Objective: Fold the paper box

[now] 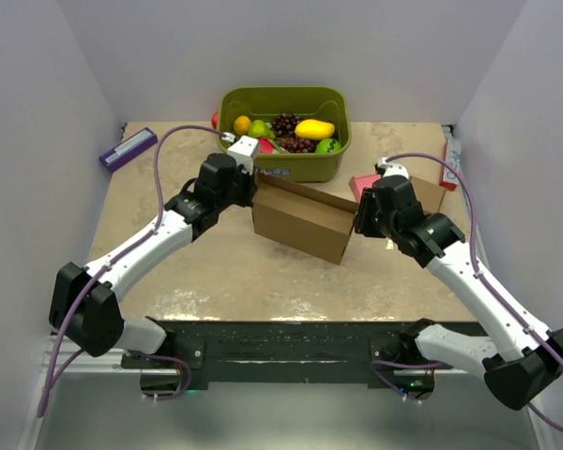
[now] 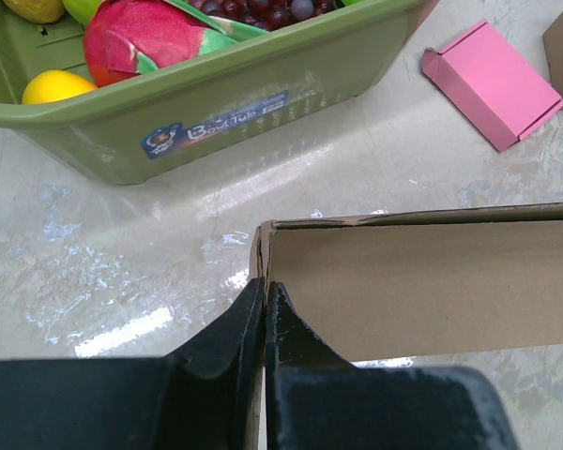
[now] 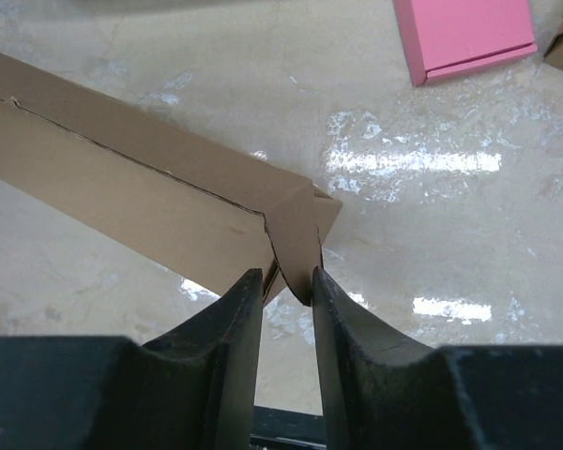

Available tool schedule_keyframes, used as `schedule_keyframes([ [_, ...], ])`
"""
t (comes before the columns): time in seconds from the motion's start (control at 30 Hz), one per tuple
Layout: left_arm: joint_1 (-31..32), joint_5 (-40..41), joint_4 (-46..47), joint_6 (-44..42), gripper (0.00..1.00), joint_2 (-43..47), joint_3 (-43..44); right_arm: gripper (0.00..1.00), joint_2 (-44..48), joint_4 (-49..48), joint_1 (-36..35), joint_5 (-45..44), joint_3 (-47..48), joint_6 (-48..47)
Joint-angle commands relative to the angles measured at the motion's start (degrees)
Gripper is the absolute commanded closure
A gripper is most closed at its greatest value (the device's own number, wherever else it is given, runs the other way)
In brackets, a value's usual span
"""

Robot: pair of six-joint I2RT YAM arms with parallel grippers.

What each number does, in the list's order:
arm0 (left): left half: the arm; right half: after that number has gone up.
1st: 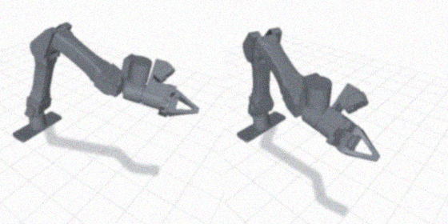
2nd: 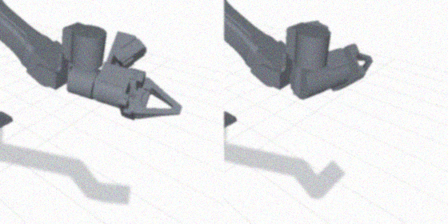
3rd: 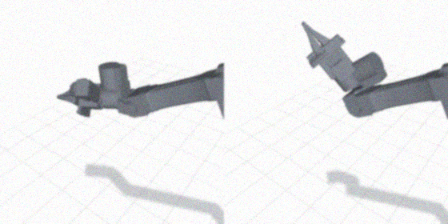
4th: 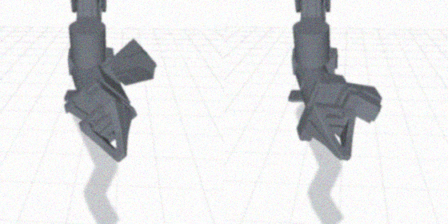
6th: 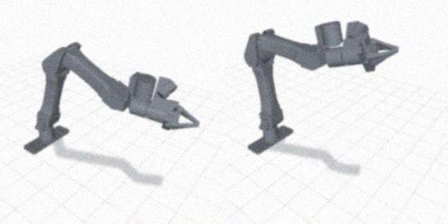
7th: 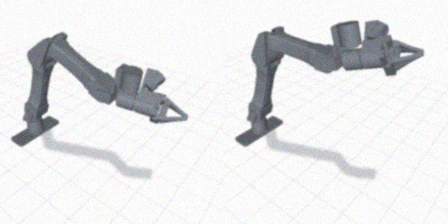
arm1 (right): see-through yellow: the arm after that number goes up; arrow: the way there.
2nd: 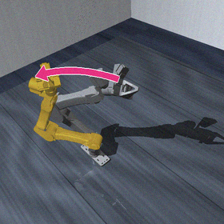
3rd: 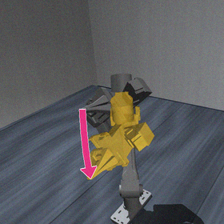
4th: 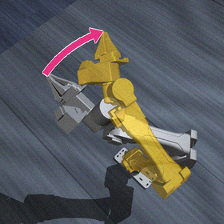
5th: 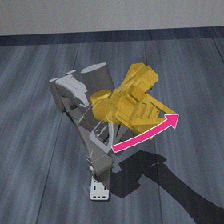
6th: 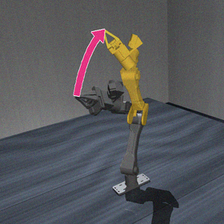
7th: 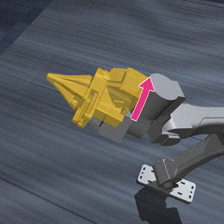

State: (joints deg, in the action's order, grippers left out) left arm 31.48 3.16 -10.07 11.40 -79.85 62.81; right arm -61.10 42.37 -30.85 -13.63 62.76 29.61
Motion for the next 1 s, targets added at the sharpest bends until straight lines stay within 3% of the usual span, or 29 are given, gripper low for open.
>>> schedule_keyframes([
  [0.0,-0.5,-1.0,-3.6,0.7,1.0,-1.2,0.9,0.72,1.2,1.0,-0.3,-0.4,0.4,0.5],
  [0.37,-0.5,-1.5,-3.4,0.7,1.0,-1.3,0.8,0.89,0.5,-0.4,-0.3,0.2,-0.6,0.3],
  [0.5,-0.6,-1.2,-3.5,0.6,1.0,-1.5,0.8,1.0,1.1,-1.1,-0.3,2.1,0.0,0.5],
  [0.97,-0.5,2.2,-3.7,-0.8,1.0,-2.6,0.7,1.0,-1.7,-1.2,-0.3,4.7,3.6,0.5],
])
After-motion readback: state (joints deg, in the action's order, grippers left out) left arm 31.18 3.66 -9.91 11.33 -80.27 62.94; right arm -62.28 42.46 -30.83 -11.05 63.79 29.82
